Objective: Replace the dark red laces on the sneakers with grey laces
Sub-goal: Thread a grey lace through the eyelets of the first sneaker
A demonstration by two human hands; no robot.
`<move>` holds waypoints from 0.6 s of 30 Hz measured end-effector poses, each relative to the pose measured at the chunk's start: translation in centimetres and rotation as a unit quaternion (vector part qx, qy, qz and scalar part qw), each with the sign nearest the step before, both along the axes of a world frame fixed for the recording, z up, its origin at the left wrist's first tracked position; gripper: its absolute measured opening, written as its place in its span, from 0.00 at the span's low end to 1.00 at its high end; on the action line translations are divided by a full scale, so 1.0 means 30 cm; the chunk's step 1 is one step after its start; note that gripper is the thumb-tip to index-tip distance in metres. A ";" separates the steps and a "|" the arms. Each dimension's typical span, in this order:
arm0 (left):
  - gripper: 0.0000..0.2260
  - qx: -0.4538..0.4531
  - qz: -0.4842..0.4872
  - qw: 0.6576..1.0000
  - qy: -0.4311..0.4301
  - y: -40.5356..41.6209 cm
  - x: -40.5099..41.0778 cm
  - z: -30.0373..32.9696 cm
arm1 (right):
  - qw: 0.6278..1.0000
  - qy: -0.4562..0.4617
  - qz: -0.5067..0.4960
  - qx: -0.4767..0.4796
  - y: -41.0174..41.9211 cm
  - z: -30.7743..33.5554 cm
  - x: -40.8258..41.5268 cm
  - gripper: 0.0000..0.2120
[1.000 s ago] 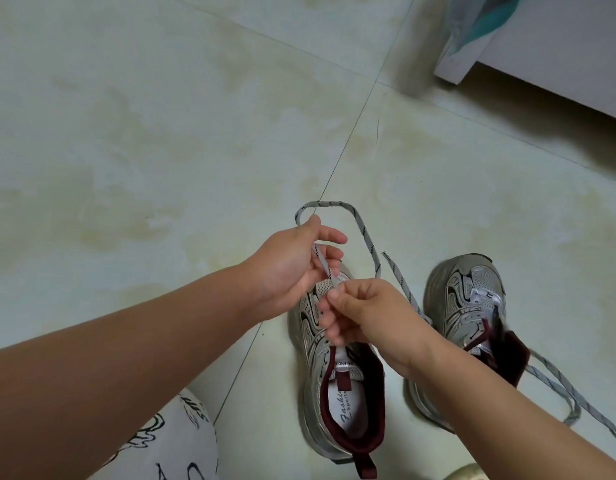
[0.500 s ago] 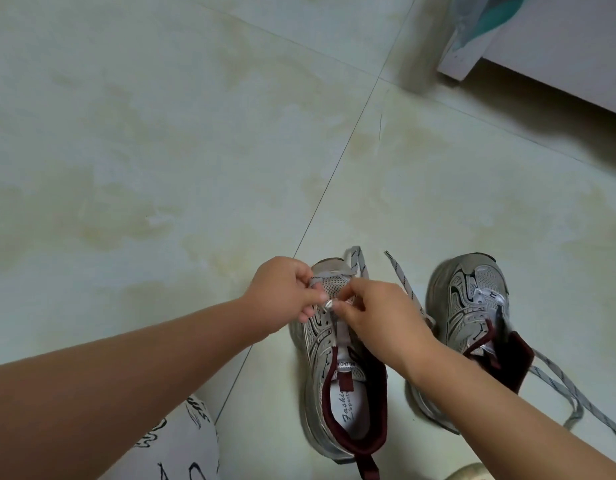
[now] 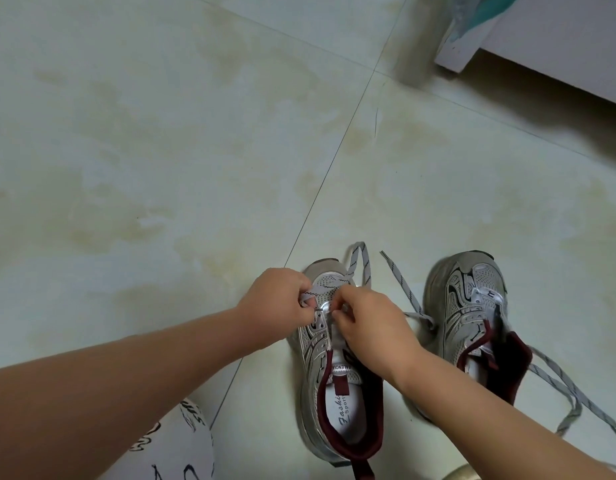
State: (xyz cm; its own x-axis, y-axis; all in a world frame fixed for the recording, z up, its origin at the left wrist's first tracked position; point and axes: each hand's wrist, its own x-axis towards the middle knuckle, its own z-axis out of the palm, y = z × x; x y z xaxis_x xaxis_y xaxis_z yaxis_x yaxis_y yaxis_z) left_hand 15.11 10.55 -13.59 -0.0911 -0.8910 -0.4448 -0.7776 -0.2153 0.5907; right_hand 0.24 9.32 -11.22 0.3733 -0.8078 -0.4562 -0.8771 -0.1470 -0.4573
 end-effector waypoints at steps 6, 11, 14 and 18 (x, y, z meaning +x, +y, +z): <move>0.16 -0.020 -0.102 0.991 -0.088 -0.027 -0.002 0.040 | 1.000 0.004 0.009 -0.006 0.004 -0.016 0.007 0.07; 0.15 0.005 -0.136 0.985 -0.105 -0.029 0.002 0.051 | 1.000 0.000 0.019 -0.019 0.013 -0.029 0.011 0.05; 0.16 0.009 -0.143 0.983 -0.118 -0.028 -0.005 0.052 | 0.999 -0.001 0.022 -0.025 0.014 -0.038 0.011 0.05; 0.17 0.010 -0.124 0.986 -0.109 -0.023 -0.025 0.034 | 0.999 0.005 0.034 -0.031 0.020 -0.050 0.013 0.06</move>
State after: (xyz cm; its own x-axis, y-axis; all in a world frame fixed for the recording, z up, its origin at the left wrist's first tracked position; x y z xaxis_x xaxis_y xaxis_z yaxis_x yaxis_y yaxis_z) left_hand 14.35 9.86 -12.58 -0.2057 -0.8442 -0.4950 -0.9155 -0.0127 0.4021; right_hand 0.63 9.90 -12.72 0.4240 -0.8076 -0.4099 -0.8688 -0.2347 -0.4361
